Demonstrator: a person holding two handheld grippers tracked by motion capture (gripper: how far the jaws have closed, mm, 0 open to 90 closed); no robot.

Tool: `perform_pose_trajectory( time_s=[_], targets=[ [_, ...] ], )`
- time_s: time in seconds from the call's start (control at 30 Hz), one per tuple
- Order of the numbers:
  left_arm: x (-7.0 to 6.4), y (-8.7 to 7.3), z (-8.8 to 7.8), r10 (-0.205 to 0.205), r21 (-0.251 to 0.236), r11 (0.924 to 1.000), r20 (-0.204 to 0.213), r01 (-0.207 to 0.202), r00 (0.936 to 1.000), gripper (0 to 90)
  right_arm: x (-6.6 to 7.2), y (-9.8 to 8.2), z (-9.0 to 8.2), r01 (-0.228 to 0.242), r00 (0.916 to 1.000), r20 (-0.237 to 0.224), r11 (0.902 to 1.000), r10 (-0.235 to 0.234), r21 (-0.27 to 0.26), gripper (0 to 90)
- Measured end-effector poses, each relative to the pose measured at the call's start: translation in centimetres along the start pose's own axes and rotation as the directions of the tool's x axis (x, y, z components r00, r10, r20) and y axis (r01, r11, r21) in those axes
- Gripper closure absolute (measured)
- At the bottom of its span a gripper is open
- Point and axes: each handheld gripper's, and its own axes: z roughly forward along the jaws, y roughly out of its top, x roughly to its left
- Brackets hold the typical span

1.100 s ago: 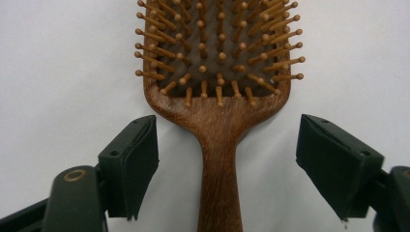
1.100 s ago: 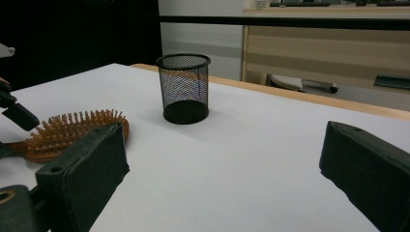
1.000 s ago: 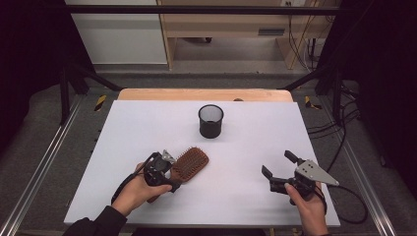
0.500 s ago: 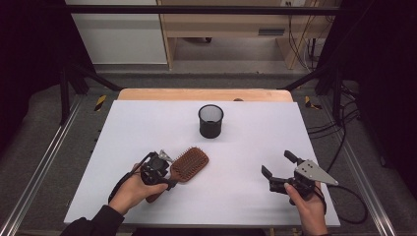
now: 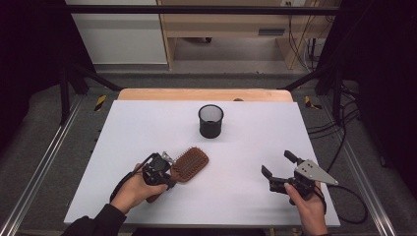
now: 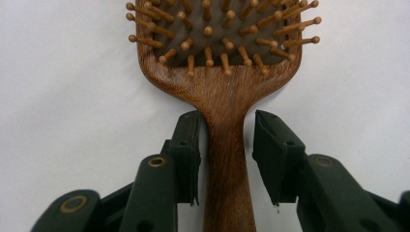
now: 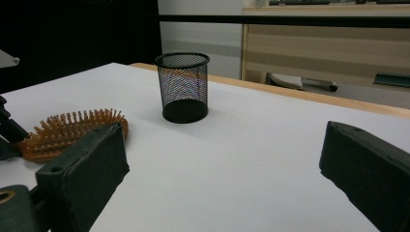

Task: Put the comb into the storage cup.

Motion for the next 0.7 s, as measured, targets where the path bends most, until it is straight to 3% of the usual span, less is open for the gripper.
perform_pose_trajectory(
  time_s=[0.23, 0.43, 0.7],
  targets=[
    [0.05, 0.00, 0.06, 0.005, 0.009, 0.9999, -0.008, -0.005, 1.0000, 67.2, 0.00, -0.01, 0.02, 0.001, 1.0000, 0.000, 1.0000, -0.001, 0.001, 3.0],
    [-0.56, 0.30, 0.22, 0.036, 0.031, 0.9989, -0.050, -0.034, 0.9981, 68.6, 0.01, -0.02, 0.05, 0.001, 1.0000, -0.001, 1.0000, -0.001, 0.001, 3.0],
    [-0.45, 0.59, 0.25, 0.049, 0.057, 0.9973, -0.045, -0.047, 0.9978, 70.8, 0.03, -0.02, 0.07, 0.002, 1.0000, -0.001, 1.0000, -0.002, 0.002, 3.0]
  ],
)
